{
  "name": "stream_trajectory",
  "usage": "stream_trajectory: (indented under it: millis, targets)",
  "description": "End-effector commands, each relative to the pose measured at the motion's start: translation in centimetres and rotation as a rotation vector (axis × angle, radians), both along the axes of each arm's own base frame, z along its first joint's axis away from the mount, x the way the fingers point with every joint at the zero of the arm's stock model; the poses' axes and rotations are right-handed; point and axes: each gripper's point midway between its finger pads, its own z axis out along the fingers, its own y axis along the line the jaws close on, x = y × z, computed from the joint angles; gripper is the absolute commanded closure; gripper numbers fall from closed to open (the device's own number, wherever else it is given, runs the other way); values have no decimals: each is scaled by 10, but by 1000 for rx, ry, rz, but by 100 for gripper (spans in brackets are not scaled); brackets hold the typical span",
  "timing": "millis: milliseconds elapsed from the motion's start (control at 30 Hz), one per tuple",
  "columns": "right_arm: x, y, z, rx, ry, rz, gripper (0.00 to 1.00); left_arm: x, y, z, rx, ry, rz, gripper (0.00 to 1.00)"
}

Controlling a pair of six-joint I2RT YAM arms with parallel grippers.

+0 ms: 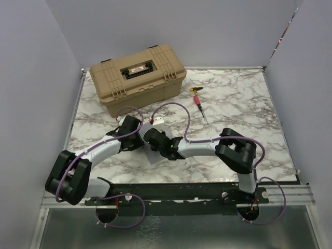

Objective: Place the letter into the envelope and seal it

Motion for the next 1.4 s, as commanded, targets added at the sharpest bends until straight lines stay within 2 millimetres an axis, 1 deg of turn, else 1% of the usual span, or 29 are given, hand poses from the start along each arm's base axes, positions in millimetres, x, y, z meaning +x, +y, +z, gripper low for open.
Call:
stream_trajectory:
  millis: [0,67,133,200,267,333,467,567,733,833,967,1167,1367]
  targets:
    - [-17,-26,-21,-75,55,17,100,10,0,16,-5,2,-19,66]
    - [-16,-20,-16,-43,46,28,100,20,-6,23,-37,-22,-31,66]
    - [-17,-19,-16,-37,49,30,100,27,-14,26,-76,-40,-41,70]
    - [-16,-18,-15,-32,50,32,100,30,-25,27,-131,-40,-63,74]
    - [-16,-17,-14,-30,51,33,100,31,-31,22,-165,-35,-65,77]
    - [-16,-18,-14,-36,51,31,100,31,-27,10,-146,-18,-42,77]
    - [-15,-18,-14,-48,51,29,100,24,-11,-22,-65,43,12,80]
    - [-18,-28,-19,-105,72,17,100,19,-1,-38,-24,74,61,82]
    - [-30,-45,-21,-141,123,-1,100,13,10,-47,10,90,121,88]
    - [-33,-48,-21,-136,135,0,100,10,14,-51,20,100,142,90]
    - [-20,-45,-16,-141,101,-16,100,6,16,-54,33,106,132,91]
    - [10,-50,-23,-90,130,-68,100,3,14,-57,42,119,66,91]
    - [22,-35,-30,-66,150,-48,100,1,9,-64,43,145,8,91]
